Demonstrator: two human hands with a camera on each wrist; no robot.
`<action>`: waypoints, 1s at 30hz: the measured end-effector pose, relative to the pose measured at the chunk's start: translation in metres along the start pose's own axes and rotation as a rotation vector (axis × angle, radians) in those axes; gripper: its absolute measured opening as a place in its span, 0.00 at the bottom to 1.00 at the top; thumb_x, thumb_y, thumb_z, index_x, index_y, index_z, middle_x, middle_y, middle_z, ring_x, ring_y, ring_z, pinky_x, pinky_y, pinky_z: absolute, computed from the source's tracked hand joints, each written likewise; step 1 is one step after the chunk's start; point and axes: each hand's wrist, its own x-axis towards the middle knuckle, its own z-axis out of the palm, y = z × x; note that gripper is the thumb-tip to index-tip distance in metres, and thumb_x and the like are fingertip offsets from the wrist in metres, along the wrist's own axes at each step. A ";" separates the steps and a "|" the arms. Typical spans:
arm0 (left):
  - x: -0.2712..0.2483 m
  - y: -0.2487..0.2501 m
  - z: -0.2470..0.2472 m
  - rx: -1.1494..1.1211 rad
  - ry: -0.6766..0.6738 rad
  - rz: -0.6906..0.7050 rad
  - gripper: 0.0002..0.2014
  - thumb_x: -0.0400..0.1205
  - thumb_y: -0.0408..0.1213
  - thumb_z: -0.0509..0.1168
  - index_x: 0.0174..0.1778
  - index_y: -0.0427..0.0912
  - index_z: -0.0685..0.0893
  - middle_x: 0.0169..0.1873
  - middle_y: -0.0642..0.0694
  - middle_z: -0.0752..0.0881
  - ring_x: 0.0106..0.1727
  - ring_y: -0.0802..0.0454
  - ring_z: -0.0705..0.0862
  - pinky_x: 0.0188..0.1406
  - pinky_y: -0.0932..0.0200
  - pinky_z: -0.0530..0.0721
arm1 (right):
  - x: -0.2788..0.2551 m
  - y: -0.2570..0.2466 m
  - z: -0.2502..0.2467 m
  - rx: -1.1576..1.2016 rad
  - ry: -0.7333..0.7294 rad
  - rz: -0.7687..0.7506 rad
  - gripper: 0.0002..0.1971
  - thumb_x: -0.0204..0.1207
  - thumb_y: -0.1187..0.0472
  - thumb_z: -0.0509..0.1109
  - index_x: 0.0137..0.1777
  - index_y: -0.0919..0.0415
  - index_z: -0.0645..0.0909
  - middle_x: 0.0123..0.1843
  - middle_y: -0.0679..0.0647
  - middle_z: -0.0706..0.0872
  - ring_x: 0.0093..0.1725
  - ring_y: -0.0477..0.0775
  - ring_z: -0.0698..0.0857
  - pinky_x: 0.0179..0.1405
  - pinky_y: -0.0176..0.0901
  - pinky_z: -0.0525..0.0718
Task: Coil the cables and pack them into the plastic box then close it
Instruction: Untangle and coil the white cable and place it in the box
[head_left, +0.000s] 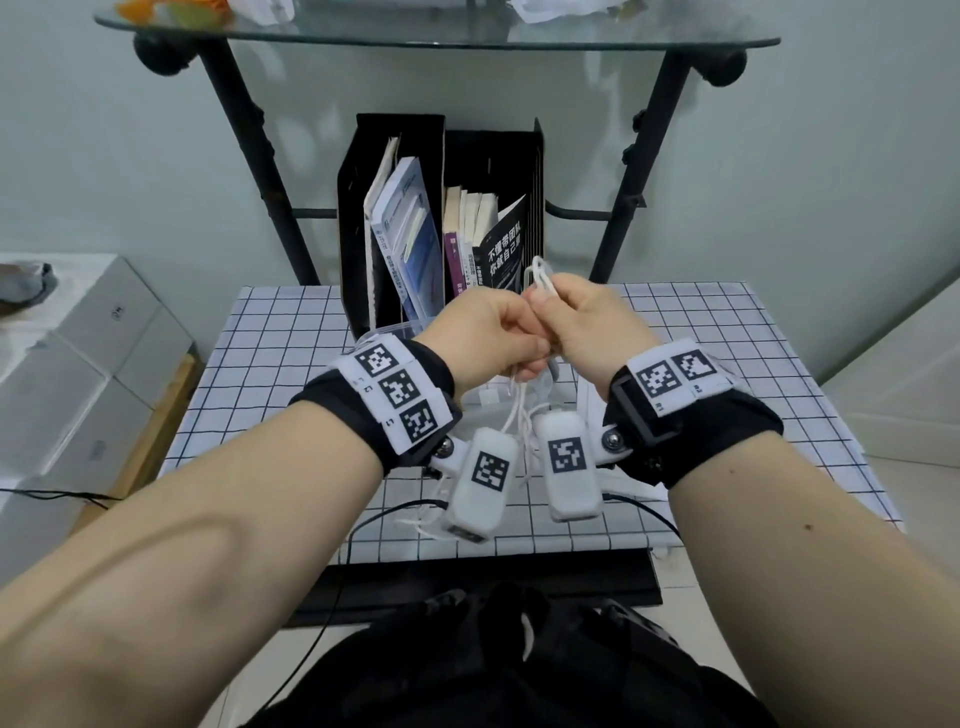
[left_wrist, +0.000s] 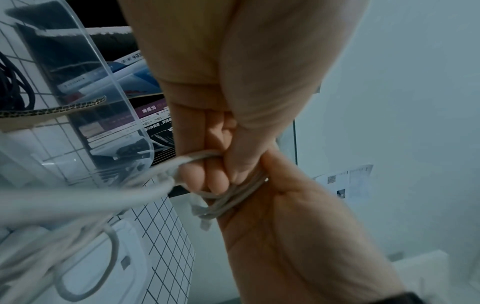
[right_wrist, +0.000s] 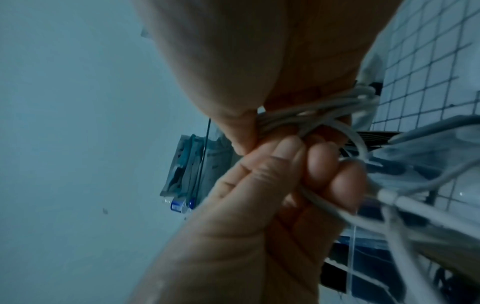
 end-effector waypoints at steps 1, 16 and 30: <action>0.000 0.000 0.001 0.001 0.005 0.004 0.03 0.77 0.18 0.66 0.44 0.24 0.80 0.29 0.35 0.84 0.29 0.47 0.83 0.35 0.57 0.87 | 0.000 -0.001 0.000 -0.045 -0.019 -0.003 0.11 0.85 0.55 0.59 0.41 0.52 0.79 0.38 0.53 0.84 0.41 0.60 0.84 0.47 0.56 0.84; 0.002 -0.012 -0.014 0.004 -0.129 -0.002 0.13 0.74 0.16 0.67 0.49 0.35 0.79 0.35 0.45 0.84 0.36 0.53 0.84 0.43 0.62 0.86 | 0.006 -0.003 -0.012 0.055 -0.090 0.158 0.07 0.79 0.56 0.66 0.42 0.56 0.81 0.22 0.41 0.76 0.24 0.45 0.73 0.30 0.42 0.71; 0.001 -0.029 -0.012 -0.056 -0.206 -0.160 0.09 0.77 0.37 0.71 0.49 0.42 0.79 0.33 0.51 0.86 0.35 0.53 0.82 0.39 0.59 0.81 | 0.002 -0.023 -0.030 0.289 -0.005 0.042 0.10 0.66 0.68 0.74 0.39 0.50 0.85 0.31 0.45 0.82 0.27 0.48 0.75 0.33 0.48 0.76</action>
